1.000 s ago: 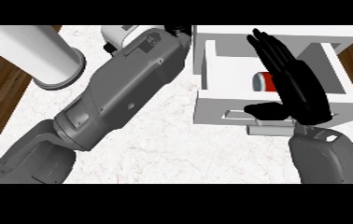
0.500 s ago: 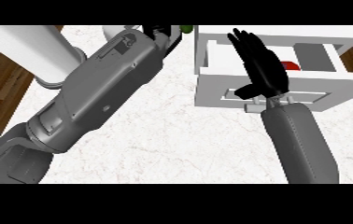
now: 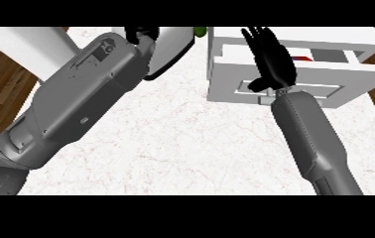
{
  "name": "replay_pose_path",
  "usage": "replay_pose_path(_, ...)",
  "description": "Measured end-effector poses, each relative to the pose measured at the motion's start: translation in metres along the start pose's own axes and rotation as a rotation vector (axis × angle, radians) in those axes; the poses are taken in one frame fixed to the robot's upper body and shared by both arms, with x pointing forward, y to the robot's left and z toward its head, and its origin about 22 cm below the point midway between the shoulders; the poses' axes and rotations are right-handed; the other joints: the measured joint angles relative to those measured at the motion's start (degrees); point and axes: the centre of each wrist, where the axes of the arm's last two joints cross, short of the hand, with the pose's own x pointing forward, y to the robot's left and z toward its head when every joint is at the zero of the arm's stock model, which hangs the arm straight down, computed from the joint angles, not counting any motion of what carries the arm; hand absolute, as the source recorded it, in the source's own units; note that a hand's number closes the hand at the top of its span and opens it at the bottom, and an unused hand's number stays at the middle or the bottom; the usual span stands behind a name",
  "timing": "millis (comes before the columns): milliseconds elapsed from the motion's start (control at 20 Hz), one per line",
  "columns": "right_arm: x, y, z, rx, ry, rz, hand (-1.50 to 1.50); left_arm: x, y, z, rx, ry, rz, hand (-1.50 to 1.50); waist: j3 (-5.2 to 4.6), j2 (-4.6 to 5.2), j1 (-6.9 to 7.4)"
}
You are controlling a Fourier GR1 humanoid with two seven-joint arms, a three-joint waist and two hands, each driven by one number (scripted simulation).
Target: Pick up the can, place it into the drawer and close the drawer
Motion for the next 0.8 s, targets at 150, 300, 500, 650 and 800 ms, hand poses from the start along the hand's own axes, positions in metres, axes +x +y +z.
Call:
replay_pose_path(150, -0.005, 0.004, -0.007, -0.037, -0.002, 0.016, -1.5, 0.005, 0.002, 0.001, -0.004, -0.005, 0.004, -1.5, -0.13, 0.12, 0.23)
replay_pose_path(300, -0.005, 0.007, -0.015, -0.06, 0.015, 0.033, -1.5, 0.004, 0.012, 0.0, 0.004, -0.004, 0.004, -1.5, -0.11, 0.18, 0.16)
replay_pose_path(500, -0.011, 0.006, -0.025, -0.087, 0.038, 0.039, -1.5, 0.004, 0.021, 0.002, 0.002, -0.005, 0.002, -1.5, 0.12, 0.73, 0.71)
replay_pose_path(650, -0.018, 0.005, -0.03, -0.101, 0.061, 0.045, -1.5, 0.007, 0.026, 0.004, -0.004, -0.008, -0.001, -1.5, 0.41, 1.15, 1.2)
replay_pose_path(800, -0.015, 0.001, -0.04, -0.118, 0.08, 0.049, -1.5, 0.01, 0.027, 0.007, -0.013, -0.012, -0.003, -1.5, 0.64, 1.52, 1.61)
